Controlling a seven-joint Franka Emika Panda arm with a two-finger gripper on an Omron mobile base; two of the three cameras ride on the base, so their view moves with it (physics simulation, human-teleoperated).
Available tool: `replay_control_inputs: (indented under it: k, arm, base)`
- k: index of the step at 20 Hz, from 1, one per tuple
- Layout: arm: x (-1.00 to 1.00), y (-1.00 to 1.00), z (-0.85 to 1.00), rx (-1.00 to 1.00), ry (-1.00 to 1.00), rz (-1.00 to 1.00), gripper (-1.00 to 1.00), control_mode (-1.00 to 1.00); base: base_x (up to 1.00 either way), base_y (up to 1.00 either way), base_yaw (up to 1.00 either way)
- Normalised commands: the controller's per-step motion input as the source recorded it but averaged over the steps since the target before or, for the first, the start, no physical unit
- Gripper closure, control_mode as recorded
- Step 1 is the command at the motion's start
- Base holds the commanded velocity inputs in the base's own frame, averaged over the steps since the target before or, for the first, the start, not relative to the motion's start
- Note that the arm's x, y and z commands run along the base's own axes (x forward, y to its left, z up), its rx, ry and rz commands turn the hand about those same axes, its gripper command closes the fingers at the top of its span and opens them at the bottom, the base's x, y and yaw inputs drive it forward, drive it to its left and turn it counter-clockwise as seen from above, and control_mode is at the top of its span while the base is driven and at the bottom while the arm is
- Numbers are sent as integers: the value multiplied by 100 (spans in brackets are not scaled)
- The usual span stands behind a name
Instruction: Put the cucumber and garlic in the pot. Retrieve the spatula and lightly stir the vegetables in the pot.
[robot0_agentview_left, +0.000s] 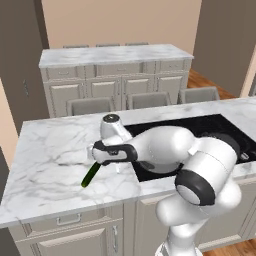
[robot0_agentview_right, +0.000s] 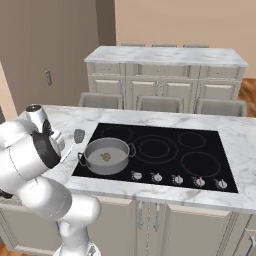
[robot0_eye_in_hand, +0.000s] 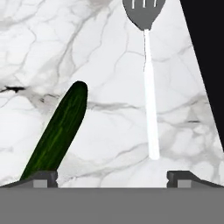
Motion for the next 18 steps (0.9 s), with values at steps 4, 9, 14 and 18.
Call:
replay_control_inputs:
  k: [4, 9, 14, 18]
  arm:
    - [-8, 74, -6, 0, 25, 9, -100, -100]
    - [0, 32, -29, 0, 20, 13, -100, -100]
    - [2, 4, -47, 0, 6, -1, -100, -100]
    - [20, 17, -3, 0, 0, -5, -100, -100]
  base:
    - [0, 0, 0]
    - [0, 0, 0]
    - [0, 0, 0]
    - [0, 0, 0]
